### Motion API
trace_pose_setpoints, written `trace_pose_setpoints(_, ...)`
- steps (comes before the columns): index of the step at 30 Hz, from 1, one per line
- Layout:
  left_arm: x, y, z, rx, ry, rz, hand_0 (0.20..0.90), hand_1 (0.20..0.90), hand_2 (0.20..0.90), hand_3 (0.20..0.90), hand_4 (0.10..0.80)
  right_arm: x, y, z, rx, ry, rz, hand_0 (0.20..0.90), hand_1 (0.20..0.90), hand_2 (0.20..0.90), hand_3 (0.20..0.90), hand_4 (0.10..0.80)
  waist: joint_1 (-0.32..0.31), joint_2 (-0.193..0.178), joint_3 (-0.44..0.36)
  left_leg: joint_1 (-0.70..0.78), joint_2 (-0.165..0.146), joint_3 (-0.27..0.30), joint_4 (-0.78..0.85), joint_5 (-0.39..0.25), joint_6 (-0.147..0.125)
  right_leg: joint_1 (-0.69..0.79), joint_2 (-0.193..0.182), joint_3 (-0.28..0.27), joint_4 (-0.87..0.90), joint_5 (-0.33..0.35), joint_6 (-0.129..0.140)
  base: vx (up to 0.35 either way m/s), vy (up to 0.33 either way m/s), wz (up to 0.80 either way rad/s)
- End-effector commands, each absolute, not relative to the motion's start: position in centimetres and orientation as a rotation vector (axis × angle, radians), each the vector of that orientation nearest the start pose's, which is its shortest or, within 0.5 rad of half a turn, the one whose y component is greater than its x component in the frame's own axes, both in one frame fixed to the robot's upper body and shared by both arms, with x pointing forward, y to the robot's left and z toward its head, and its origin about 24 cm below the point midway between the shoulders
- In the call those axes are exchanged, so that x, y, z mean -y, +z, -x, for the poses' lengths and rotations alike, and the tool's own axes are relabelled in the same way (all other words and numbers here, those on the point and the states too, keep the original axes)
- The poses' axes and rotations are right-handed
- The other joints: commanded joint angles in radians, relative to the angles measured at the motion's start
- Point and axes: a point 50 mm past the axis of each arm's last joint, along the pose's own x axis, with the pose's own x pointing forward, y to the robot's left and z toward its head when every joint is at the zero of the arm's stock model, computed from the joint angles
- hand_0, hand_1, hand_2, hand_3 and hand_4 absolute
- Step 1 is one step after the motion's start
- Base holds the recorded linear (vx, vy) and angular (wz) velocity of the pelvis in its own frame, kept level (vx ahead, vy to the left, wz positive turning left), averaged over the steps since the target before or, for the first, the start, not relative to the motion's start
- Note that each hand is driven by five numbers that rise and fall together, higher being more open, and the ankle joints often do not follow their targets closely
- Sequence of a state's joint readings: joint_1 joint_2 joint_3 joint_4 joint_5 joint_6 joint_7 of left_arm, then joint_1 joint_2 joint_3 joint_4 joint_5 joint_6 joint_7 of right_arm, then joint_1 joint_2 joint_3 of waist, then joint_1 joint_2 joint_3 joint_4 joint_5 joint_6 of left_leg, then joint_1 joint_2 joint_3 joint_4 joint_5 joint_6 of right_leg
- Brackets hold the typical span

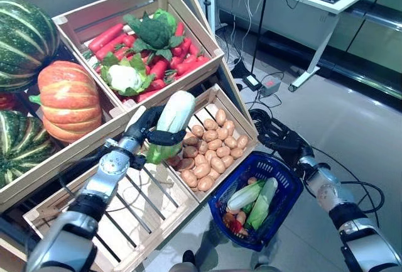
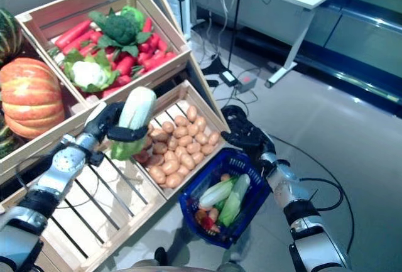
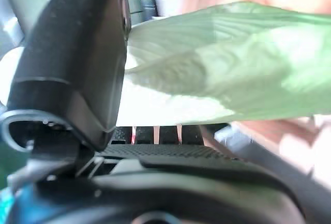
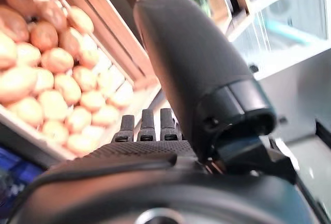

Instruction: Put vegetables into the basket

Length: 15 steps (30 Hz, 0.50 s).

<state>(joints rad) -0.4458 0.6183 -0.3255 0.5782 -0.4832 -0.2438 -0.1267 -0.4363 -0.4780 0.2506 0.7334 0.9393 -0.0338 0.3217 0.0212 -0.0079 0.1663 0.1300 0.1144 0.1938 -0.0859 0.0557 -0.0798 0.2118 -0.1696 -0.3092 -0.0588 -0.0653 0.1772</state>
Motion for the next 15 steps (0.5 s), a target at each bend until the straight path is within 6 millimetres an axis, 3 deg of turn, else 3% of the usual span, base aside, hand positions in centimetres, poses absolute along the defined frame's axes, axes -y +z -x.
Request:
trace_pose_setpoints(1, -22.6, 12.1, -34.3, 0.221, -0.220, 0.075, 0.300, 0.300, 0.300, 0.300, 0.400, 19.3, 6.1, -33.7, -0.075, 0.446, -0.342, 0.900, 0.900, 0.900, 0.900, 0.800, 0.011, 0.001, -0.130, -0.024, 0.028, -0.034, -0.001, -0.007, -0.025, -0.059, -0.029, 0.004, -0.025, 0.130, -0.043, -0.007, -0.064, 0.07)
trace_pose_setpoints(10, -18.4, 11.1, -34.5, 0.189, -0.323, 0.437, 0.300, 0.300, 0.300, 0.300, 0.400, 16.1, 6.6, -34.1, -0.140, 0.621, -0.275, 0.900, 0.900, 0.900, 0.900, 0.800, 0.010, -0.014, -0.134, -0.006, 0.032, -0.043, -0.001, -0.020, -0.027, -0.038, -0.019, 0.005, -0.028, 0.120, -0.050, 0.000, -0.052, 0.03)
trace_pose_setpoints(15, -17.1, 10.4, -34.4, 0.162, -0.354, 0.426, 0.300, 0.300, 0.300, 0.300, 0.400, 14.5, 6.6, -33.9, -0.170, 0.701, -0.315, 0.900, 0.900, 0.900, 0.900, 0.800, 0.009, -0.018, -0.135, 0.002, 0.032, -0.046, -0.001, -0.025, -0.027, -0.030, -0.016, 0.010, -0.028, 0.117, -0.051, 0.002, -0.010, 0.02)
